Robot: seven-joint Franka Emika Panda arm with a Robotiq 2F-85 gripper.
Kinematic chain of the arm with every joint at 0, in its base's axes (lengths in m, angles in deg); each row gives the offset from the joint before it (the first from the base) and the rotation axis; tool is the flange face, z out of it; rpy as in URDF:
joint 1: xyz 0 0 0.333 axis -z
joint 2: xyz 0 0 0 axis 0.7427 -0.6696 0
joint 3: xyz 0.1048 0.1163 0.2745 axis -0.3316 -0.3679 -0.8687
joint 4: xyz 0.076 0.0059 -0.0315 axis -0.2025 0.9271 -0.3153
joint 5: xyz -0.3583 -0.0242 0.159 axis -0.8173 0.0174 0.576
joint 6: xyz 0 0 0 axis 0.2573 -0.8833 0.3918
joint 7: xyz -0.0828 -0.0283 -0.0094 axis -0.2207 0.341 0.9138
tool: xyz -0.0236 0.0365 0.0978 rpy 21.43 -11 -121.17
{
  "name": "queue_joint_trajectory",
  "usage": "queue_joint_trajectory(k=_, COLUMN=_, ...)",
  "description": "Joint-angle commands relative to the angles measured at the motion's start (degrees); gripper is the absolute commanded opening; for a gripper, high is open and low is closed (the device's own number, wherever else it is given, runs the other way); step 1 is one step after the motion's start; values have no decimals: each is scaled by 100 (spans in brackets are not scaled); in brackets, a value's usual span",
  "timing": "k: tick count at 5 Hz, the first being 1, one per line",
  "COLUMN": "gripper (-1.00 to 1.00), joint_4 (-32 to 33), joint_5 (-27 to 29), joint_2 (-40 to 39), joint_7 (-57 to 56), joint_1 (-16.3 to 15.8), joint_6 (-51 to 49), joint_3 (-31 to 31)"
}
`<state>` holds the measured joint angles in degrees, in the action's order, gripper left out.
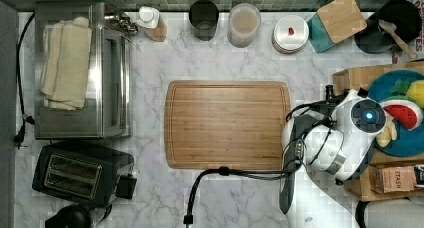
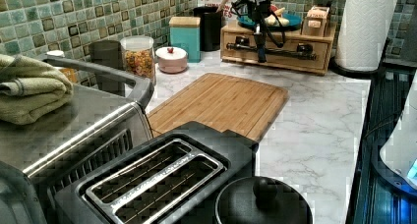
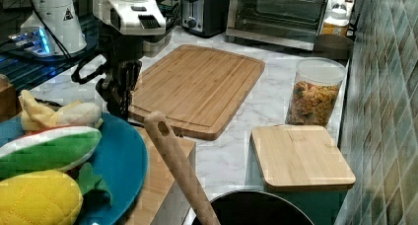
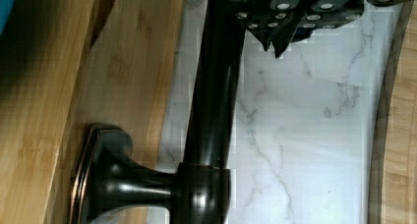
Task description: Close the drawer.
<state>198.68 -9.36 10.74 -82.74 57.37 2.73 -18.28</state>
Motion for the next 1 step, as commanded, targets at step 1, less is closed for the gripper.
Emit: queue_joint_trajectory(k=1, gripper=-100, joint_4=-1413, joint_5=-219, joint_2=372, joint_7=60, joint_1=525, joint_6=344, joint_3=698)
